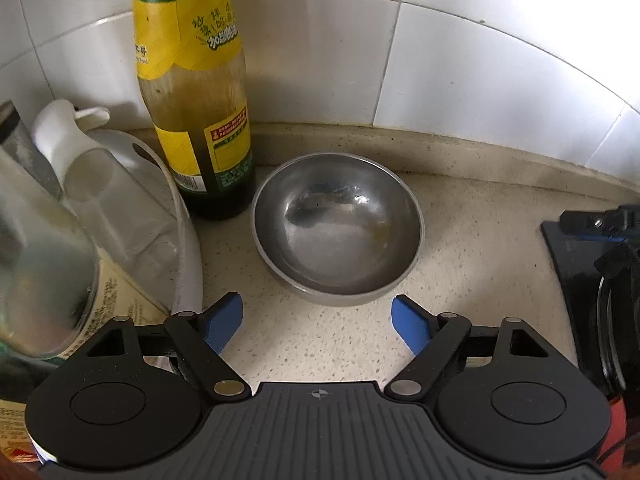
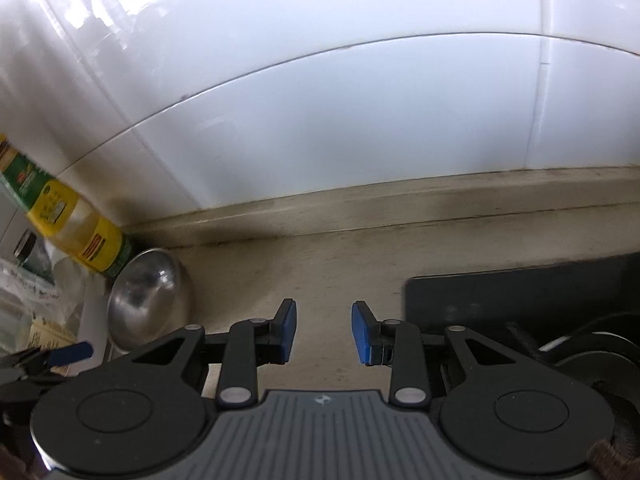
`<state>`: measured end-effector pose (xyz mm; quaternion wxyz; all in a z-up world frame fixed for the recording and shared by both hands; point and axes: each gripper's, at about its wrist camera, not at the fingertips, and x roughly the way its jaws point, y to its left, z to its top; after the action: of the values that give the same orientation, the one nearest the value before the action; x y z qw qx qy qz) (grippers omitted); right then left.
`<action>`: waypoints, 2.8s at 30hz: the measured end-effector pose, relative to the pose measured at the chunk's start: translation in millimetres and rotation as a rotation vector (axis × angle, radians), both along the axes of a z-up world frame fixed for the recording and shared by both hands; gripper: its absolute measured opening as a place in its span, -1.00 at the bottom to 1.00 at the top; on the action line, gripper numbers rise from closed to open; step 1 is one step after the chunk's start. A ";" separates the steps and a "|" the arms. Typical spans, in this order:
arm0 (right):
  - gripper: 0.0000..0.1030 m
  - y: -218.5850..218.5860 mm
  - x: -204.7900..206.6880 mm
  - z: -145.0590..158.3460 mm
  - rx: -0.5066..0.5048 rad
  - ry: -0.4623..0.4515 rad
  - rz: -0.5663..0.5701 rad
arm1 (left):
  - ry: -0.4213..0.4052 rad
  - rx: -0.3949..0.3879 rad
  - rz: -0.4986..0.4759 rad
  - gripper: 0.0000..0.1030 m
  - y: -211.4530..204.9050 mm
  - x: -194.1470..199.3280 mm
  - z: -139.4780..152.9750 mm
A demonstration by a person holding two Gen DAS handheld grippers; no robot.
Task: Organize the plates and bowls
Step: 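Move the left tool to the steel bowl beside the oil bottle, then close the left tool on the rim of that steel bowl, then lift the bowl with the left tool and carry it over the bowl stack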
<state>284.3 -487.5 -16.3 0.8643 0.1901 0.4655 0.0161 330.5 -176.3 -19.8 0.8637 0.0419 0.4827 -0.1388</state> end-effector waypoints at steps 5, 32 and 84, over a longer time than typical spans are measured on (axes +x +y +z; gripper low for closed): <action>-0.44 22.6 17.7 -7.2 0.016 0.004 0.064 | 0.007 -0.032 0.035 0.69 -1.4 13.1 -3.0; -0.44 92.9 77.7 -25.0 0.106 -0.064 0.208 | -0.023 0.009 0.059 0.44 -12.4 37.1 -26.9; -0.63 34.0 31.1 -54.8 0.109 0.105 0.179 | 0.052 -0.003 -0.189 0.06 -70.9 43.5 -33.1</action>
<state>315.4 -453.5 -71.1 0.8222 0.1952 0.5236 0.1085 374.0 -247.2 -52.9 0.8338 0.0823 0.4988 -0.2216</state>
